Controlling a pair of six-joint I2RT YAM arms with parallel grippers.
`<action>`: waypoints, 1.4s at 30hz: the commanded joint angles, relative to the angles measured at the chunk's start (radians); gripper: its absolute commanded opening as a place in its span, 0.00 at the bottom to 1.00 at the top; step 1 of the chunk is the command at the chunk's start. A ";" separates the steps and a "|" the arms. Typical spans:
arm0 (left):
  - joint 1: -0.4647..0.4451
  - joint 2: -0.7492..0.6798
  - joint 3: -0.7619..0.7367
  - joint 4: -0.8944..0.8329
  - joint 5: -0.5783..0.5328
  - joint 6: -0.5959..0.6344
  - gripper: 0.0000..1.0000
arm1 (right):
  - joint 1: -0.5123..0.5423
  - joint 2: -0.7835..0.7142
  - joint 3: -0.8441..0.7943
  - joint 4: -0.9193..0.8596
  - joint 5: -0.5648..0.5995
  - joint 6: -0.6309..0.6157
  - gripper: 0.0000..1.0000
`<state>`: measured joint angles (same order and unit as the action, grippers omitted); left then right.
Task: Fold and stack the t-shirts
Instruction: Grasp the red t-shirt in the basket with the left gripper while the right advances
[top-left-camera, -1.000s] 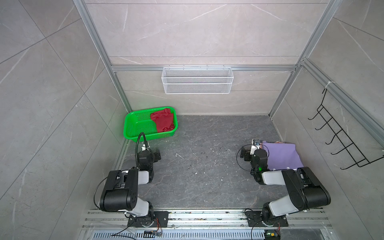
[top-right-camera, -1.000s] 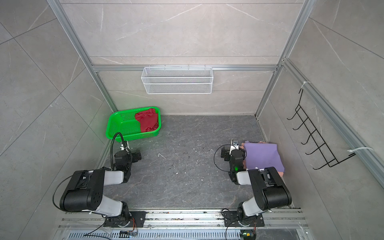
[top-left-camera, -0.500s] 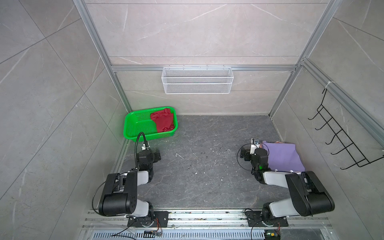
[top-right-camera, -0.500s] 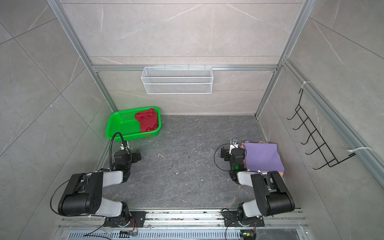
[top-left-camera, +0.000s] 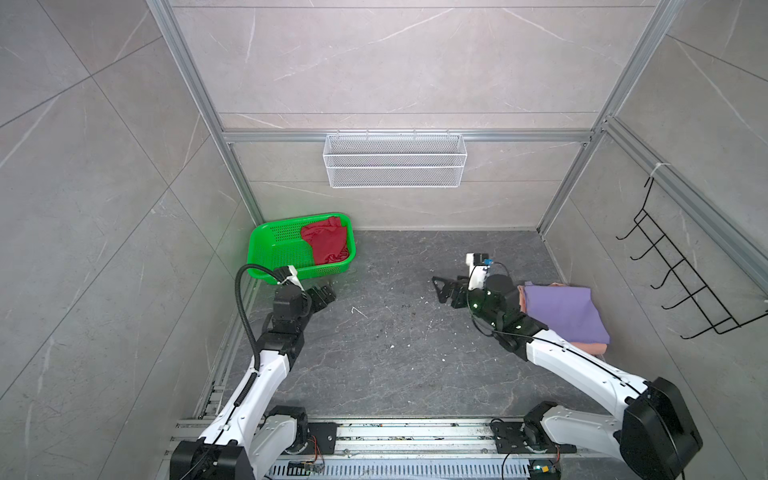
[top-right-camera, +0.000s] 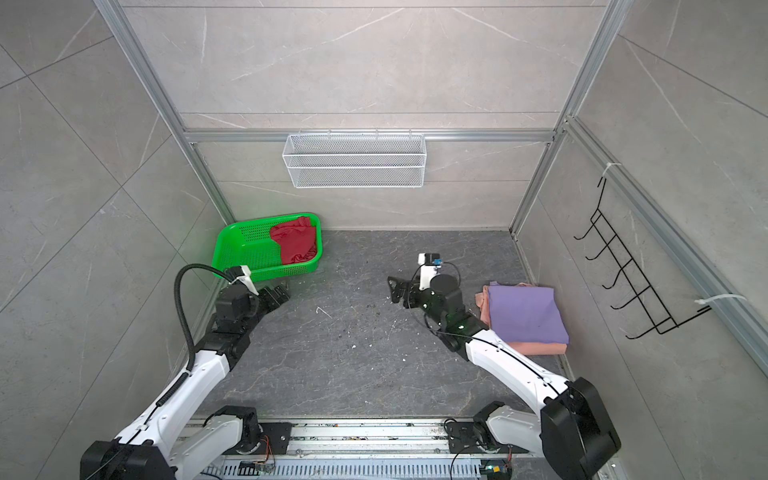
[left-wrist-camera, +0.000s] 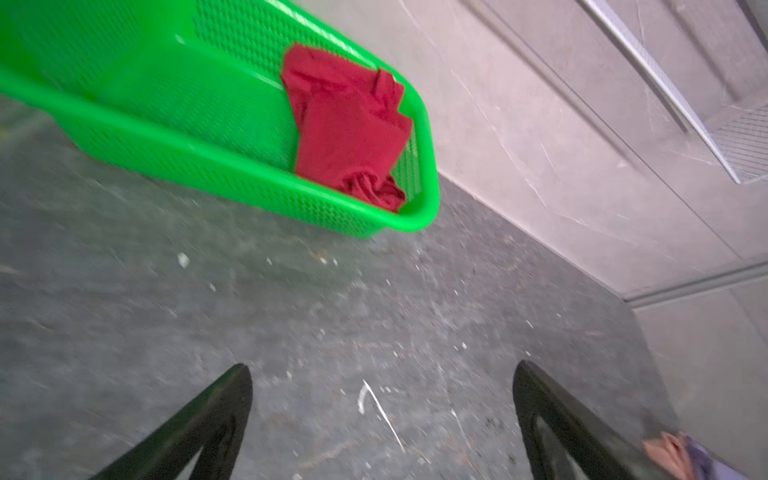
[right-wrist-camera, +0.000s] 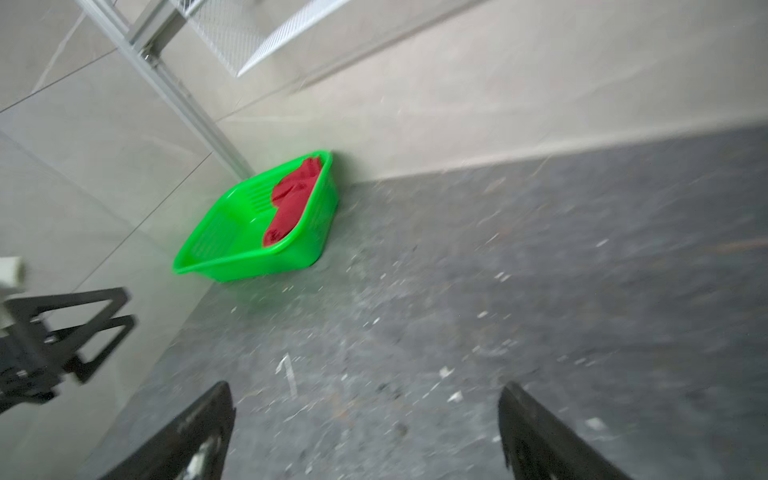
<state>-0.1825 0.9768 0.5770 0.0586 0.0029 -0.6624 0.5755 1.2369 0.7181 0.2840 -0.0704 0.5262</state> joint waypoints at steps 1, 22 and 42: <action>-0.107 -0.015 0.006 -0.041 0.046 -0.222 1.00 | 0.093 0.061 0.001 0.039 -0.085 0.250 0.99; -0.216 0.167 0.384 -0.364 -0.141 0.057 1.00 | 0.197 0.001 0.167 -0.298 0.306 0.314 1.00; 0.149 0.979 1.003 -0.381 0.103 0.476 0.93 | 0.185 -0.022 0.284 -0.559 0.613 0.173 0.99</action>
<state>-0.0223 1.9205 1.4998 -0.3466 0.0044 -0.2562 0.7624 1.2152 0.9802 -0.2279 0.5060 0.6991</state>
